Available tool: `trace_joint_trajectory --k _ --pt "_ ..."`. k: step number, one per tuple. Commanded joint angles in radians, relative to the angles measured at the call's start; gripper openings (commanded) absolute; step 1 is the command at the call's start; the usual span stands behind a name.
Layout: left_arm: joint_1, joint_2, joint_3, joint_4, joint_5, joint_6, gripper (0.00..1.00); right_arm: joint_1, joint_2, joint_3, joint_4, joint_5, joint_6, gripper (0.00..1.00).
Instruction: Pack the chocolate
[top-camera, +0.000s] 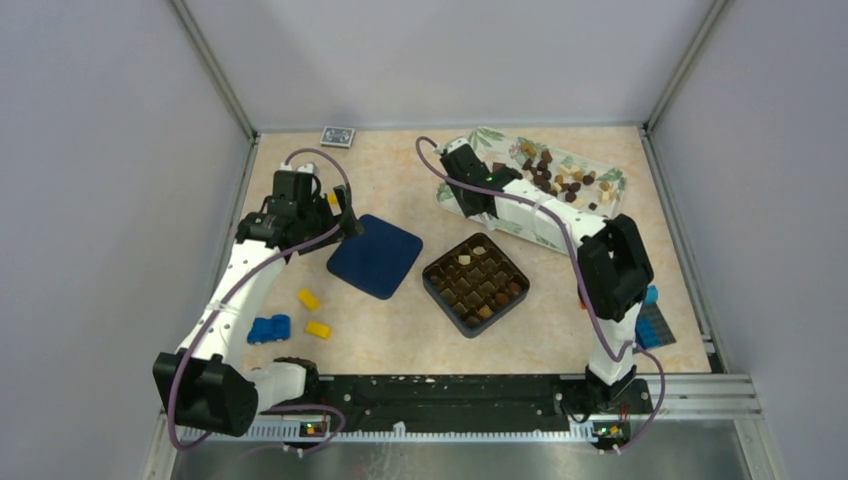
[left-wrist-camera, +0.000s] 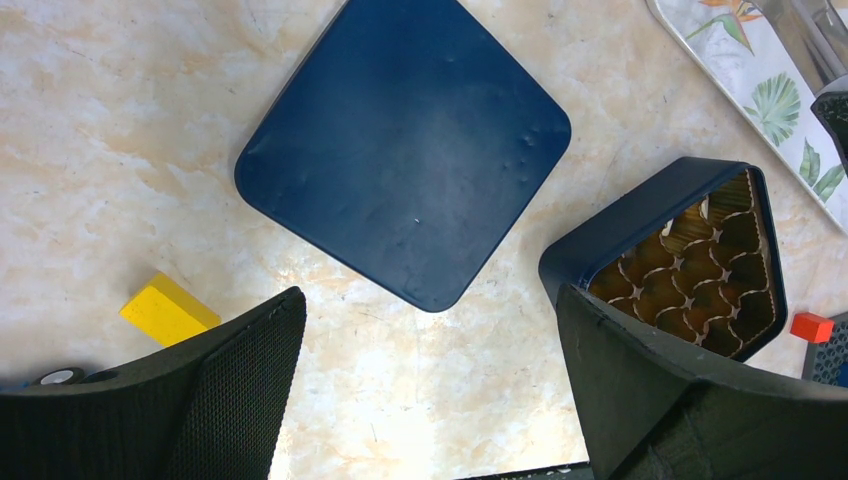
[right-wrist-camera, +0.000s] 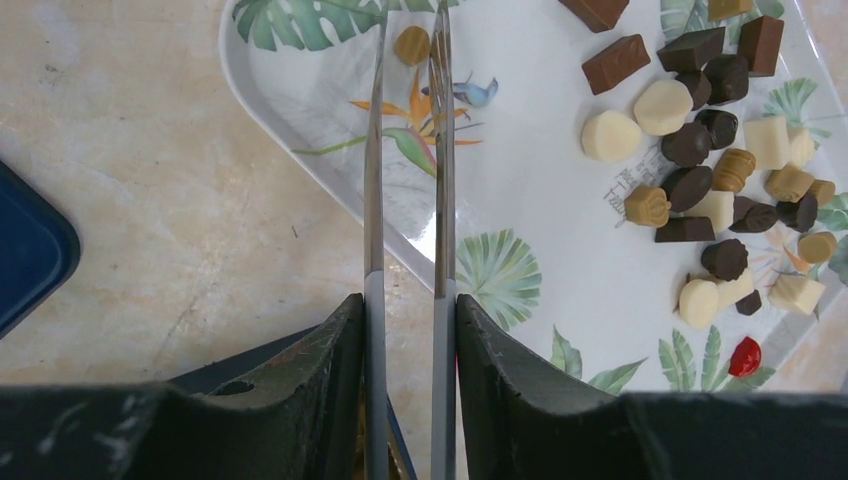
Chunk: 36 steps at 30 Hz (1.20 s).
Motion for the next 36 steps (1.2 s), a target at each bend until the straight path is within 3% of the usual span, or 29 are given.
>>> trace_joint_trajectory --k 1,15,25,36 --pt "0.004 0.001 0.001 0.017 -0.007 0.008 0.99 0.018 0.009 0.059 0.010 0.063 -0.032 0.33" --pt "0.005 -0.017 -0.009 0.008 -0.022 0.009 0.99 0.025 0.040 0.068 0.004 0.067 -0.026 0.30" --pt "0.005 -0.011 -0.002 0.005 -0.015 0.011 0.99 0.025 -0.039 0.046 -0.009 0.070 -0.001 0.11" --pt "0.004 -0.012 -0.009 0.009 -0.011 0.004 0.99 0.025 -0.156 -0.007 -0.028 0.056 0.010 0.05"
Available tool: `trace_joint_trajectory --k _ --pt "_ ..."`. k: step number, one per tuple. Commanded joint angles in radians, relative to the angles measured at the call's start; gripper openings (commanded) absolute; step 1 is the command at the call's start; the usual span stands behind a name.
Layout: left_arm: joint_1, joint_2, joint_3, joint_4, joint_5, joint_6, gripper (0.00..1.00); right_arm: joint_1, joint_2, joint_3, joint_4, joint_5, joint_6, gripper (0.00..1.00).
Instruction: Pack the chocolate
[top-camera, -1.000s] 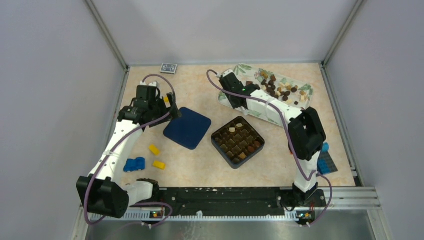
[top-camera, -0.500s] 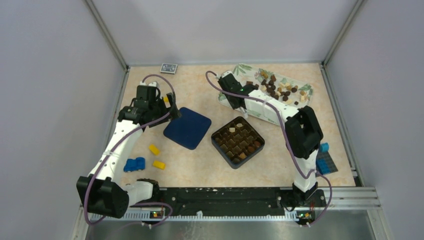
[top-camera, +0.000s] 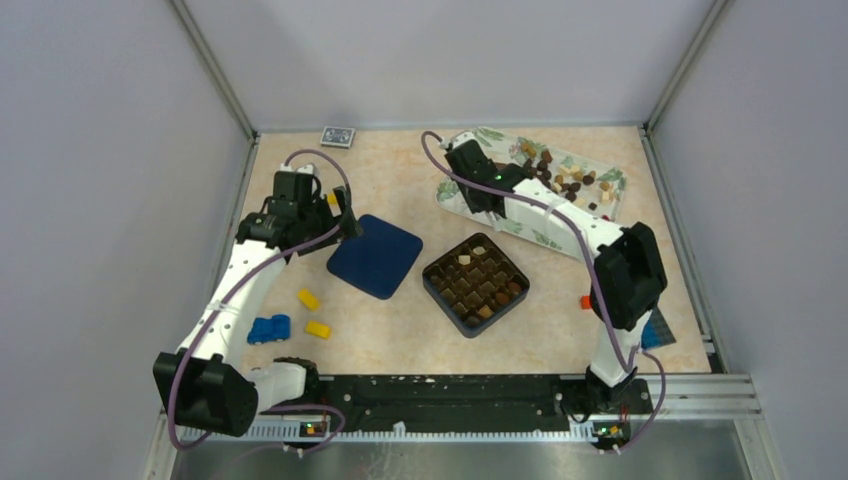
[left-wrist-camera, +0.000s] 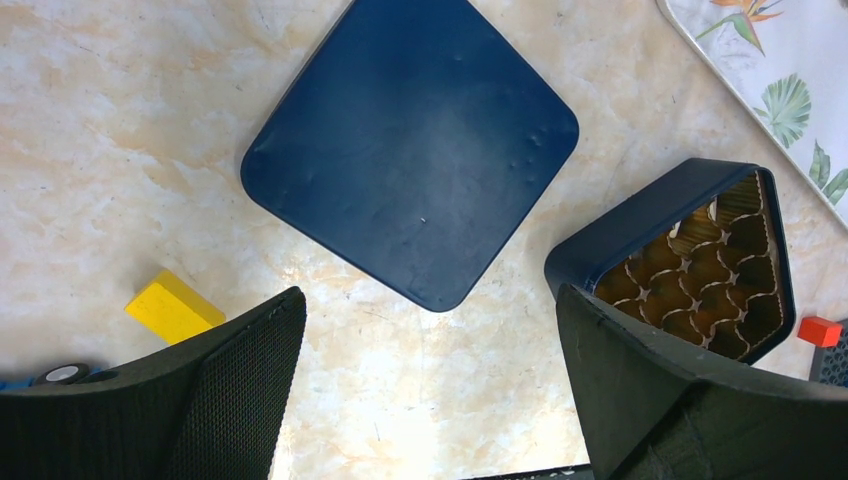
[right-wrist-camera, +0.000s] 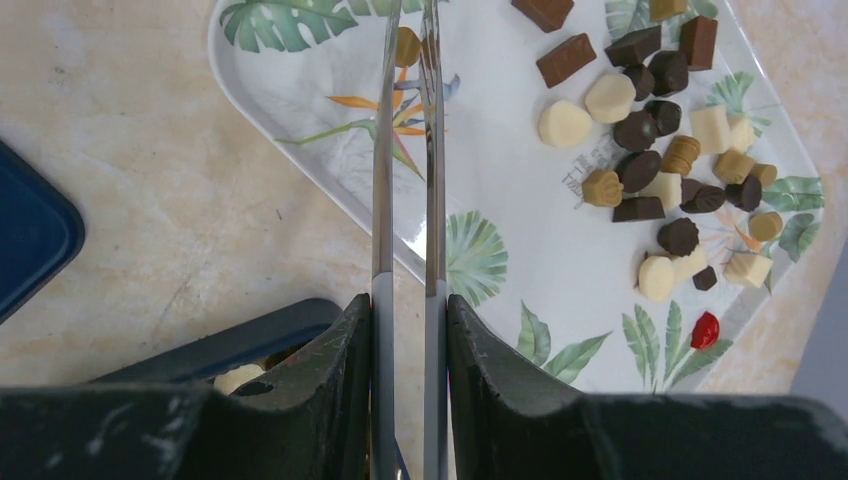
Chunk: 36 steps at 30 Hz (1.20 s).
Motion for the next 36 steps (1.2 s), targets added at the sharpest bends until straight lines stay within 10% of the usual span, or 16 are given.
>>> trace_joint_trajectory --k 1,23,36 --pt "0.004 -0.011 -0.008 0.013 0.000 0.003 0.99 0.012 -0.110 -0.014 0.008 0.012 0.016 0.05" --pt "0.004 -0.013 0.012 0.026 -0.004 -0.024 0.99 0.051 -0.591 -0.221 -0.415 -0.373 0.135 0.05" --pt "0.005 -0.012 -0.005 0.045 0.021 -0.041 0.99 0.159 -0.603 -0.327 -0.390 -0.389 0.136 0.06"
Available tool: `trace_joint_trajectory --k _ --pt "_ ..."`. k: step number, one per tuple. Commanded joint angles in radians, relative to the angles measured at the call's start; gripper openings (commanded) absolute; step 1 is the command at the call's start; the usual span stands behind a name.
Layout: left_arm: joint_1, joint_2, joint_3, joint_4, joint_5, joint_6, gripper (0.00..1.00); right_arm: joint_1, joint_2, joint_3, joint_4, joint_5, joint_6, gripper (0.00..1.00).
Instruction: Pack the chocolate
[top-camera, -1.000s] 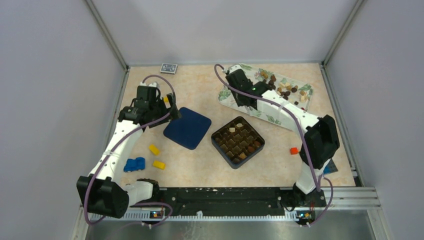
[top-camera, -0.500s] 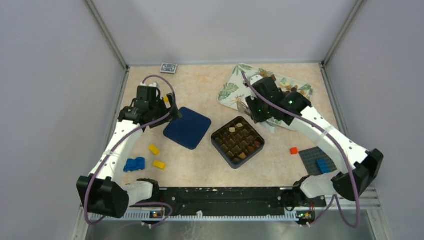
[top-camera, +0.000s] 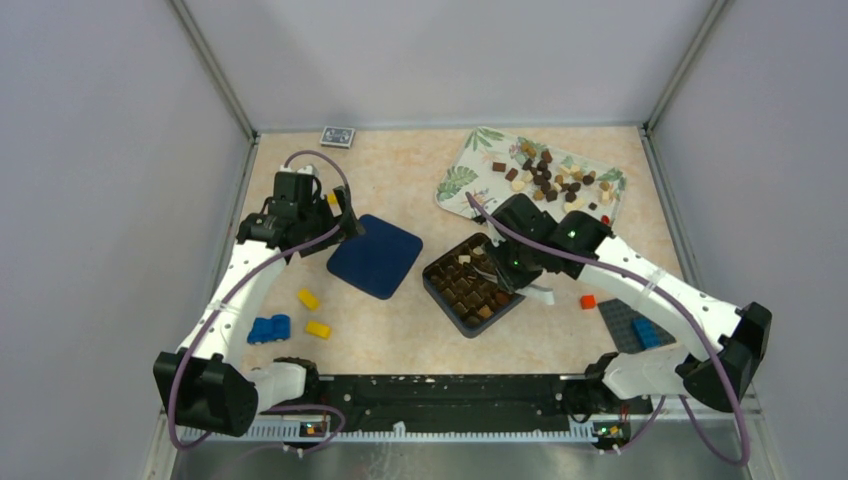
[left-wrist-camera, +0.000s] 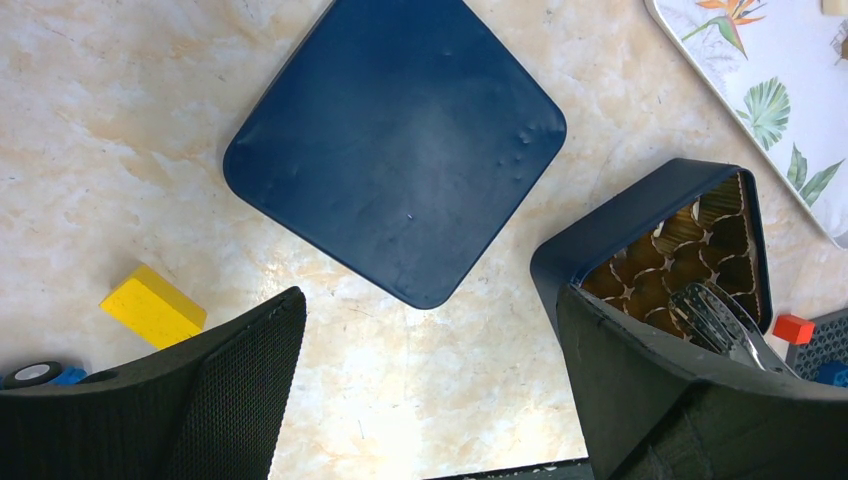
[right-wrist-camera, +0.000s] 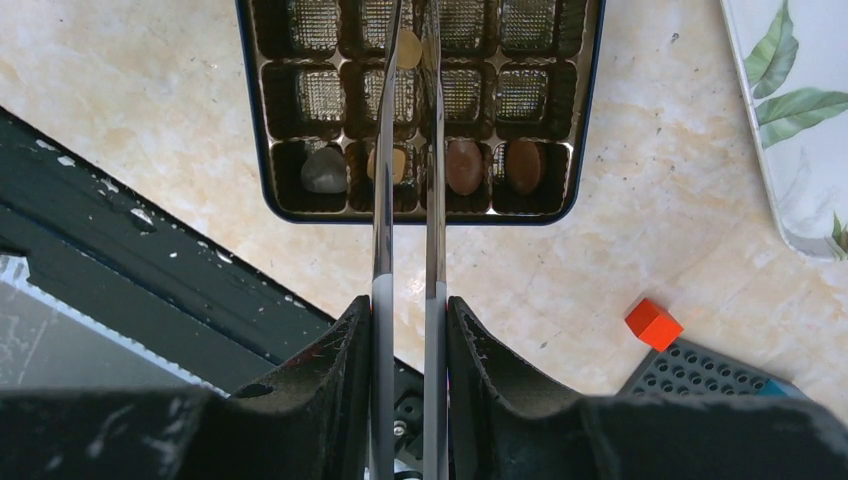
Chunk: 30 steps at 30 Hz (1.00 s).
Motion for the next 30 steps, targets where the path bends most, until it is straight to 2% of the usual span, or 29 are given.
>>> trace_joint_trajectory --k 1,10,17,30 --pt "0.005 -0.014 0.005 0.039 0.001 -0.004 0.99 0.004 -0.009 0.015 0.048 -0.004 -0.001 0.06" --pt "0.005 -0.003 0.011 0.036 -0.004 0.001 0.99 0.006 0.019 0.017 0.076 -0.021 -0.009 0.07" --pt "0.005 0.007 0.011 0.036 -0.001 -0.001 0.99 0.006 0.040 0.017 0.095 -0.011 -0.013 0.25" --pt "0.005 0.018 0.020 0.040 -0.004 0.002 0.99 0.006 0.046 0.047 0.096 -0.006 -0.011 0.30"
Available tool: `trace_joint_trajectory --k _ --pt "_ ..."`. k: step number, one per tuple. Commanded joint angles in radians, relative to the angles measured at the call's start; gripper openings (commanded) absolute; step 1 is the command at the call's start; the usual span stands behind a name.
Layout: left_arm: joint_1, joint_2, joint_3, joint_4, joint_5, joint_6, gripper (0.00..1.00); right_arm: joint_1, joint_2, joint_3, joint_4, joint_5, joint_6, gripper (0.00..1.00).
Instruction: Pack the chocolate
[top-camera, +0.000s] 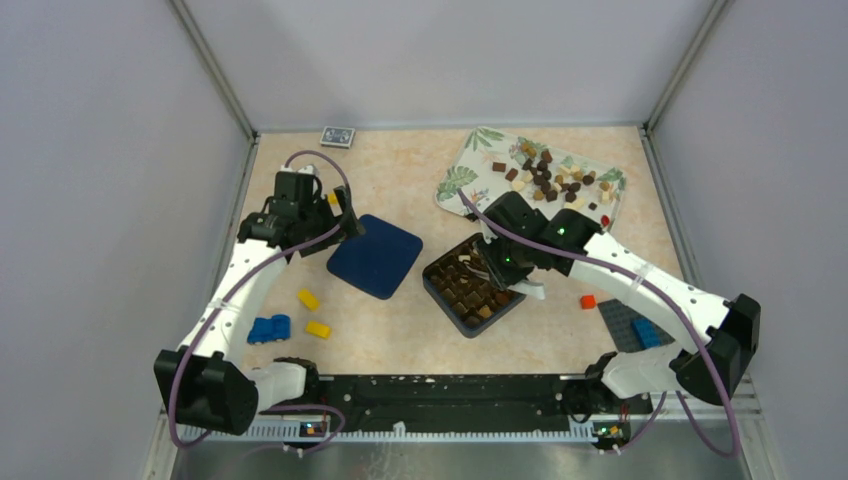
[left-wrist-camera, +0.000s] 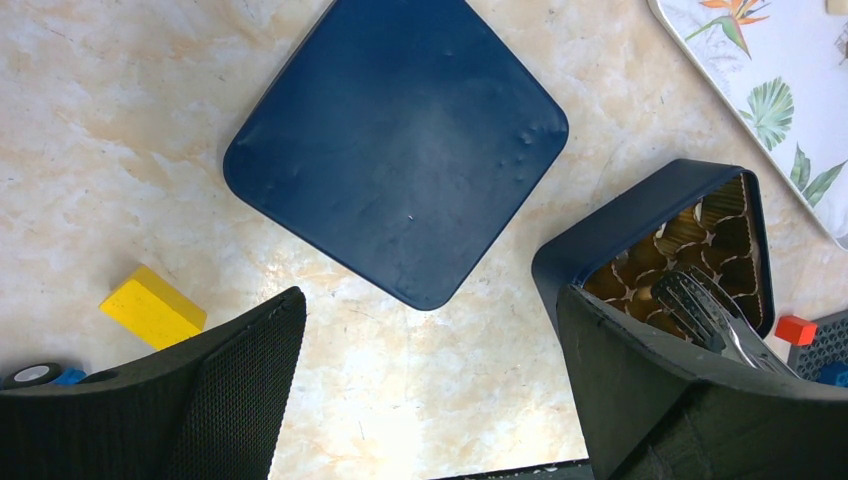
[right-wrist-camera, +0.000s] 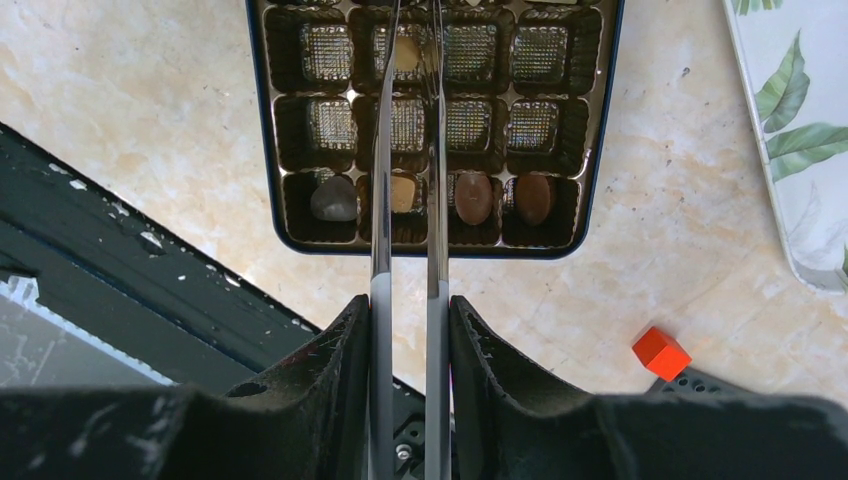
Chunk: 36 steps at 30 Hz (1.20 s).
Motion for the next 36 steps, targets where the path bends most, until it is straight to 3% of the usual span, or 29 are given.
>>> trace_joint_trajectory --k 1,6,11,14,17,26,32,36 --pt "0.005 0.012 0.020 0.037 -0.004 0.002 0.99 0.007 0.003 0.046 0.029 0.003 -0.003 0.31" --pt "0.005 0.013 0.020 0.040 -0.001 0.003 0.99 0.005 0.003 0.048 0.026 0.002 -0.002 0.32" --pt "0.005 0.006 0.014 0.038 -0.004 0.005 0.99 0.006 -0.034 0.084 0.047 0.051 0.011 0.15" --pt "0.004 0.000 0.021 0.035 -0.002 0.007 0.99 0.006 -0.034 0.139 0.040 0.054 0.015 0.12" --pt "0.005 -0.004 0.037 0.037 0.003 0.013 0.99 -0.005 -0.026 0.172 0.020 0.155 0.013 0.12" --pt "0.005 -0.005 0.032 0.037 0.044 0.013 0.99 -0.380 -0.066 0.117 0.136 0.147 0.064 0.15" --pt "0.005 0.006 0.032 0.046 0.050 0.017 0.99 -0.530 -0.029 0.022 0.236 0.191 0.076 0.20" --pt "0.005 0.007 0.029 0.041 0.040 0.026 0.99 -0.542 0.014 -0.012 0.271 0.211 0.060 0.25"
